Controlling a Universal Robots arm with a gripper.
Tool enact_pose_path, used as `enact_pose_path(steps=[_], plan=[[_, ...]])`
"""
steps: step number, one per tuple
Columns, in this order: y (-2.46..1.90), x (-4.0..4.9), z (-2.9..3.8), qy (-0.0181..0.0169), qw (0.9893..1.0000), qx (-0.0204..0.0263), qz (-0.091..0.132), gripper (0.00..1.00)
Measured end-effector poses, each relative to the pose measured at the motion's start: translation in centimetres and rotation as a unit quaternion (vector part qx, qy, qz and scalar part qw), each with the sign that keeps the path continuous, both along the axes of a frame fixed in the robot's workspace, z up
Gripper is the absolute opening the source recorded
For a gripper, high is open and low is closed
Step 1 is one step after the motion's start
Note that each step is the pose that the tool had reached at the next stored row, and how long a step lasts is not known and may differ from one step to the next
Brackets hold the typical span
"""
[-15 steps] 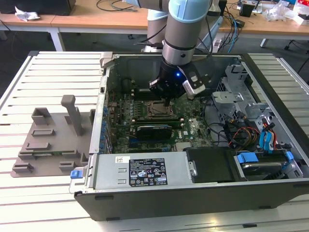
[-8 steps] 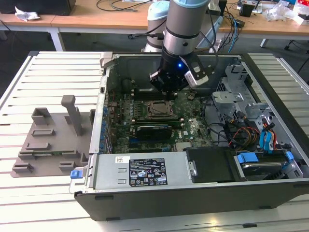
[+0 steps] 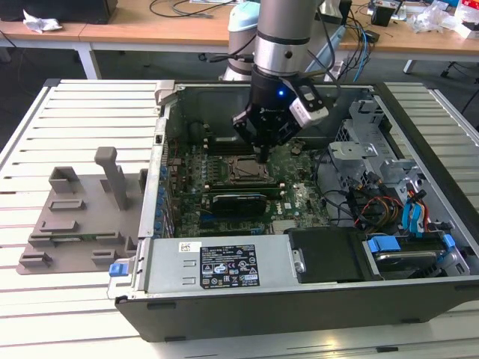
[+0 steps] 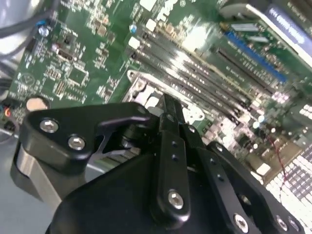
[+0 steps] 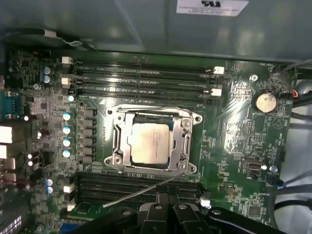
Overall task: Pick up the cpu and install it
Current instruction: 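Install the first cpu locking lever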
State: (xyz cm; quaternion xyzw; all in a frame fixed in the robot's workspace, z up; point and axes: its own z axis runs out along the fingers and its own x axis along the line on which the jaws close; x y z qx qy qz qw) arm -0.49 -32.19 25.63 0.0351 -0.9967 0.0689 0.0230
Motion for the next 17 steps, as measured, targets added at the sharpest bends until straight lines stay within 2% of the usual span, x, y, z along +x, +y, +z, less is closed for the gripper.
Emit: enact_pose_path(steps=[2,5,6,7,17], plan=[[0.0,0.0,0.39,0.0,1.0,0.0004,0.0,0.11],[-0.02,-0.03,0.53,0.0,0.9992,0.0404,0.0,0.11],[-0.03,-0.03,0.55,0.0,0.9986,0.0525,0.0,0.11],[-0.02,-0.03,0.67,0.0,0.9981,0.0616,0.0,0.11],[-0.03,-0.03,0.91,0.0,0.9981,0.0622,0.0,0.11]])
